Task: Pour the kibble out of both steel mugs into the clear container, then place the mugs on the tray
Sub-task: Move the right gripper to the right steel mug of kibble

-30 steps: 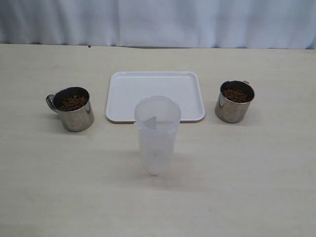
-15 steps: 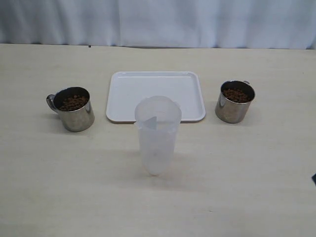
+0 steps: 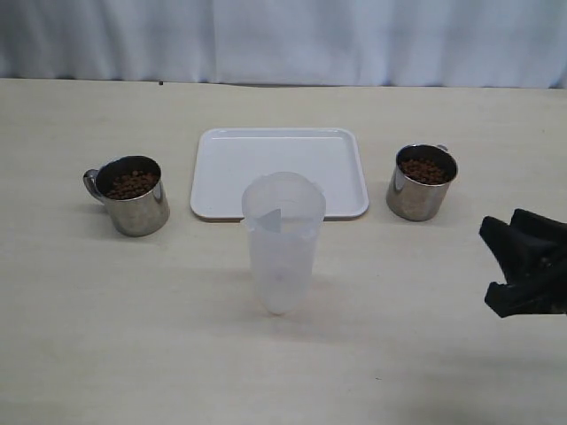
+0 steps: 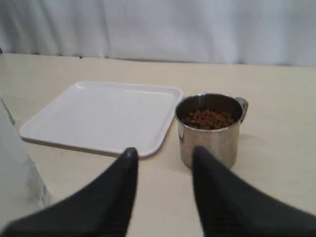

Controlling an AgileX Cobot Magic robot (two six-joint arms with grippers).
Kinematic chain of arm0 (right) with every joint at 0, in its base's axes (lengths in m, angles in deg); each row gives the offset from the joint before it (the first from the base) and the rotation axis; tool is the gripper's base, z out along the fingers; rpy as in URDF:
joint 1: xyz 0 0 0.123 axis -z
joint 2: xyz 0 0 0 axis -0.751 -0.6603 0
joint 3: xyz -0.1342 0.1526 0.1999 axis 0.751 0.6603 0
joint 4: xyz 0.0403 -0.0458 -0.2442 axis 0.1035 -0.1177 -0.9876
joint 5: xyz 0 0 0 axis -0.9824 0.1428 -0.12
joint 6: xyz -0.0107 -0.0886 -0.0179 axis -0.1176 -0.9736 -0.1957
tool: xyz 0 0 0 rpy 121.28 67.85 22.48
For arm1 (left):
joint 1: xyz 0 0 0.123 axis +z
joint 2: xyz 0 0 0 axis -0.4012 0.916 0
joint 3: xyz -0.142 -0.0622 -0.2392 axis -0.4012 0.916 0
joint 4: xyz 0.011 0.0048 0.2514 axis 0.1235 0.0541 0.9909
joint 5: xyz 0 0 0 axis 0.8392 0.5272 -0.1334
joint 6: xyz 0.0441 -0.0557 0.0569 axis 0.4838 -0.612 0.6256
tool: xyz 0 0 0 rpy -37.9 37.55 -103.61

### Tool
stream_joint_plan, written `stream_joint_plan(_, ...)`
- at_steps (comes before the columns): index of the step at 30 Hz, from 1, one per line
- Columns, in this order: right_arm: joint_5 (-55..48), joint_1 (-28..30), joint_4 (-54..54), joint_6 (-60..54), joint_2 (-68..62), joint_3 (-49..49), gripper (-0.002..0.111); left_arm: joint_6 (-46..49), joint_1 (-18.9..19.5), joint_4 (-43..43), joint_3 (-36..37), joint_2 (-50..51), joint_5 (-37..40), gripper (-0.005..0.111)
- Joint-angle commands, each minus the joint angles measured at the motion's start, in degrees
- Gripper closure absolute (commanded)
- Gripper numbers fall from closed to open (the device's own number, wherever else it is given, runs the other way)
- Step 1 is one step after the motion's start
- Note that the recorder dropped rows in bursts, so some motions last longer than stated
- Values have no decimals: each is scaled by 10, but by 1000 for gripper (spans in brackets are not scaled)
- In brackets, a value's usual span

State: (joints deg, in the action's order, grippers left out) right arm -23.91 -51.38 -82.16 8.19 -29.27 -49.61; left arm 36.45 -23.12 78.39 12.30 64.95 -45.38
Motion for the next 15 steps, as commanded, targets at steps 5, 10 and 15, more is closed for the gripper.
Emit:
stream_joint_plan(5, 22, -1, 12, -45, -181, -93, 10, -2, -3, 2, 1, -1, -8, 107)
stream_joint_plan(10, 28, -1, 14, -136, -266, -151, 6, -2, -3, 2, 1, -1, -8, 107)
stream_joint_plan(15, 98, -1, 21, -184, -354, -191, 6, -2, -3, 2, 1, -1, -8, 107)
